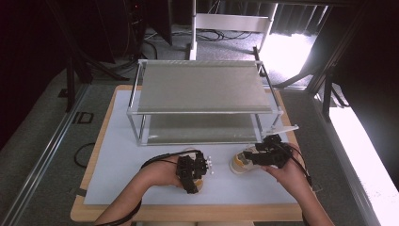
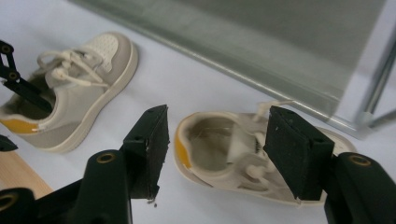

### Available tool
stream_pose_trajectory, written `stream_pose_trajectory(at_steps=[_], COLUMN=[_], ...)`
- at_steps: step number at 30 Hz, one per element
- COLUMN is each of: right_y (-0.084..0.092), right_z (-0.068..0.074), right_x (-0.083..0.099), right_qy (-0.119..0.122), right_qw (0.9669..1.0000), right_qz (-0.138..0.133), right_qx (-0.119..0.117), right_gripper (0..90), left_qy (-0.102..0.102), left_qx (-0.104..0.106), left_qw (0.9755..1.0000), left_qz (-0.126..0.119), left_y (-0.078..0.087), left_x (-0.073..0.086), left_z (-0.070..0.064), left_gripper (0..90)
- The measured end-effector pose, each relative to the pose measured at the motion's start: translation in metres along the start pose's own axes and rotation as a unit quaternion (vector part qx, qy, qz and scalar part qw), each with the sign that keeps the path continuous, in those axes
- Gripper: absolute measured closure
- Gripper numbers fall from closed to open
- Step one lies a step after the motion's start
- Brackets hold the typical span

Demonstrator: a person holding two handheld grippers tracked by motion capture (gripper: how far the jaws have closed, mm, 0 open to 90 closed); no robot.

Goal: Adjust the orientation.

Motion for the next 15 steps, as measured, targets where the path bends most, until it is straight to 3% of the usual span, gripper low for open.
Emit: stream_pose_trajectory(at_steps=[4, 8, 10, 12, 15], right_y=[-0.012, -0.030, -0.033, -0.046, -0.058], right_z=[0.009, 0.014, 0.014, 0.015, 0.014], right_x=[-0.001, 0.001, 0.001, 0.002, 0.000], right_qy=[0.019, 0.024, 0.025, 0.026, 0.028], right_qw=[0.9992, 0.9962, 0.9954, 0.9914, 0.9868], right_qz=[0.035, 0.084, 0.092, 0.128, 0.159], right_qx=[-0.007, -0.009, -0.008, -0.005, 0.006], right_gripper=[40.3, 43.7, 45.3, 50.4, 55.6], left_qy=[0.003, 0.002, 0.003, 0.002, 0.002], left_qx=[0.001, 0.002, 0.002, 0.003, 0.003], left_qw=[1.0000, 1.0000, 1.0000, 1.0000, 1.0000], left_qz=[0.000, 0.002, 0.003, 0.005, 0.004], left_y=[0.000, -0.001, -0.002, -0.002, -0.002], left_x=[-0.001, -0.001, -0.001, -0.001, -0.002], left_z=[0.000, 0.001, 0.001, 0.001, 0.000], left_gripper=[49.5, 49.5, 49.5, 49.5, 49.5])
Point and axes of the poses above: each handheld gripper's, and its own axes: y roughly backward along the jaws, x roughly out of its underside, z roughly to its left, the point moved 5 cm from there along -y, roughly forward along the jaws, and after that the axes turned 6 degrees about -y, right-handed, at the moved point
